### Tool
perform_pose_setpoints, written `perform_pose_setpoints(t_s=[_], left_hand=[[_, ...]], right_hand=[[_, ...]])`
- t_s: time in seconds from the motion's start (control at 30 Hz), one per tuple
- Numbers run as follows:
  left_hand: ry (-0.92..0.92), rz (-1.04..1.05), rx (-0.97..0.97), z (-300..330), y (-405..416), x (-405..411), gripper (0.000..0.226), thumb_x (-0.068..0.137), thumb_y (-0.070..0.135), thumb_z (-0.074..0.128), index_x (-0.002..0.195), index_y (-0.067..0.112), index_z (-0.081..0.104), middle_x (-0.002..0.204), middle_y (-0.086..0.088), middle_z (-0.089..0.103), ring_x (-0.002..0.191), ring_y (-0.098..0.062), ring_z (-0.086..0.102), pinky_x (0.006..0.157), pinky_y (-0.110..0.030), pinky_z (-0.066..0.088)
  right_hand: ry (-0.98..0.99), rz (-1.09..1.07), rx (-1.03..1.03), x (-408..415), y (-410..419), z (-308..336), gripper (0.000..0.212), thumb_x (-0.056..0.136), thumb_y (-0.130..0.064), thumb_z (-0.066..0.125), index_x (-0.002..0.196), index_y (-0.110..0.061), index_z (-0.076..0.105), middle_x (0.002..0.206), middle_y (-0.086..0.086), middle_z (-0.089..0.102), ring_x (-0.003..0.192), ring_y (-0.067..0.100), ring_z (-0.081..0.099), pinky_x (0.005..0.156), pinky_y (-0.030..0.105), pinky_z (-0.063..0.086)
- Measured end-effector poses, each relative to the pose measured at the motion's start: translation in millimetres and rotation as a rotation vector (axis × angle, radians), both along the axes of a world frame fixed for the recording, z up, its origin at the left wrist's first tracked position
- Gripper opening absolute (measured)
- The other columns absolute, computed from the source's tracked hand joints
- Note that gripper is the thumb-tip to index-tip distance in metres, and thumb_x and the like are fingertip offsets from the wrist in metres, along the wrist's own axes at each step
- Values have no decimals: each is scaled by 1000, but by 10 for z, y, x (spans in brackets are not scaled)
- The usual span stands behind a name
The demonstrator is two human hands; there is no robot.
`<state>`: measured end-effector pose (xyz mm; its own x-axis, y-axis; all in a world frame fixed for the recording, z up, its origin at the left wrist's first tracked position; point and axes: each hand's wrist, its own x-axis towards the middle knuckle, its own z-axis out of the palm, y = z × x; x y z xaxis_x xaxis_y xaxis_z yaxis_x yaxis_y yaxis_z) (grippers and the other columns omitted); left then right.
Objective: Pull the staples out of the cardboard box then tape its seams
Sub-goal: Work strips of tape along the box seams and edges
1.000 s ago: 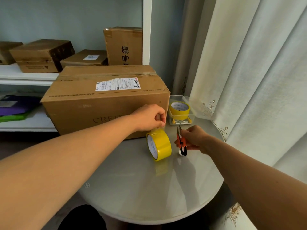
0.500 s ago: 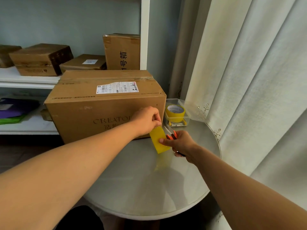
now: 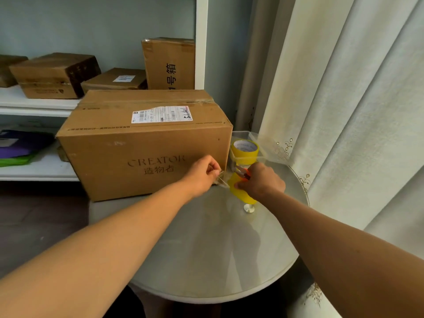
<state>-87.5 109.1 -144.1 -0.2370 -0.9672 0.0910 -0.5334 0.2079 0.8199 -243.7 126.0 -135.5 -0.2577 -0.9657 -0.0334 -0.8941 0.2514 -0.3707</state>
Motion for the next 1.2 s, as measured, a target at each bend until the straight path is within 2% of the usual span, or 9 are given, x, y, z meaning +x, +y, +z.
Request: perform_pose_setpoints(t_s=[0.1, 0.27, 0.37, 0.47, 0.6, 0.7, 0.83, 1.0, 1.2], left_hand=[[58, 5, 28, -222, -4, 39, 20, 93, 0, 51, 81, 16, 53, 73, 1, 50, 71, -14, 47, 65, -25, 40], [80, -11, 52, -402, 9, 90, 18, 90, -5, 53, 85, 13, 57, 72, -2, 52, 67, -10, 46, 61, -13, 38], [137, 35, 60, -475, 5, 99, 24, 88, -4, 57, 76, 17, 57, 77, -11, 53, 71, -16, 46, 62, -20, 38], [146, 75, 63, -527, 6, 118, 29, 86, -1, 61, 70, 22, 57, 74, -10, 54, 72, -19, 46, 67, -26, 38], [128, 94, 73, -546, 7, 141, 28, 84, 1, 63, 68, 23, 58, 72, -5, 56, 71, -17, 49, 70, -29, 41], [133, 104, 79, -542, 11, 184, 27, 83, 2, 65, 69, 24, 60, 75, -3, 59, 74, -17, 52, 75, -32, 47], [152, 104, 78, -565, 37, 210, 27, 83, 2, 65, 69, 24, 59, 80, -5, 61, 77, -17, 54, 78, -35, 48], [141, 106, 68, -561, 59, 192, 28, 84, 3, 64, 68, 24, 57, 81, -4, 61, 77, -16, 53, 79, -33, 48], [127, 117, 66, -590, 57, 208, 27, 85, 4, 63, 68, 25, 56, 86, -6, 64, 80, -17, 55, 81, -36, 49]], right_hand=[[-17, 52, 61, -5, 43, -145, 48, 76, -45, 74, 113, -19, 58, 108, 4, 62, 103, 27, 60, 72, 29, 41], [-332, 157, 91, -62, 0, -191, 39, 71, -50, 77, 82, -16, 62, 70, 1, 58, 57, 19, 57, 51, 26, 49], [-269, 112, -93, -51, -64, -132, 39, 83, -54, 57, 76, -16, 60, 72, 2, 61, 72, 23, 57, 69, 32, 50], [-265, 167, 18, 60, -114, -55, 44, 90, -44, 36, 92, -12, 66, 90, 13, 69, 92, 31, 61, 89, 42, 50], [21, 291, 133, 171, -141, -36, 35, 95, -43, 46, 106, -15, 64, 106, 10, 67, 106, 30, 58, 92, 41, 48], [310, 323, 115, 218, -115, 28, 43, 87, -52, 59, 118, -22, 60, 117, 3, 62, 111, 26, 56, 84, 34, 47], [575, 401, 65, 328, -58, 208, 41, 85, -50, 64, 119, -29, 58, 115, -1, 63, 110, 24, 58, 74, 30, 41], [734, 491, 67, 454, -26, 301, 48, 87, -46, 63, 128, -25, 51, 121, 2, 59, 117, 24, 54, 76, 30, 39], [771, 514, 76, 588, -28, 372, 49, 87, -42, 65, 128, -21, 49, 124, 3, 57, 119, 24, 53, 77, 29, 37]])
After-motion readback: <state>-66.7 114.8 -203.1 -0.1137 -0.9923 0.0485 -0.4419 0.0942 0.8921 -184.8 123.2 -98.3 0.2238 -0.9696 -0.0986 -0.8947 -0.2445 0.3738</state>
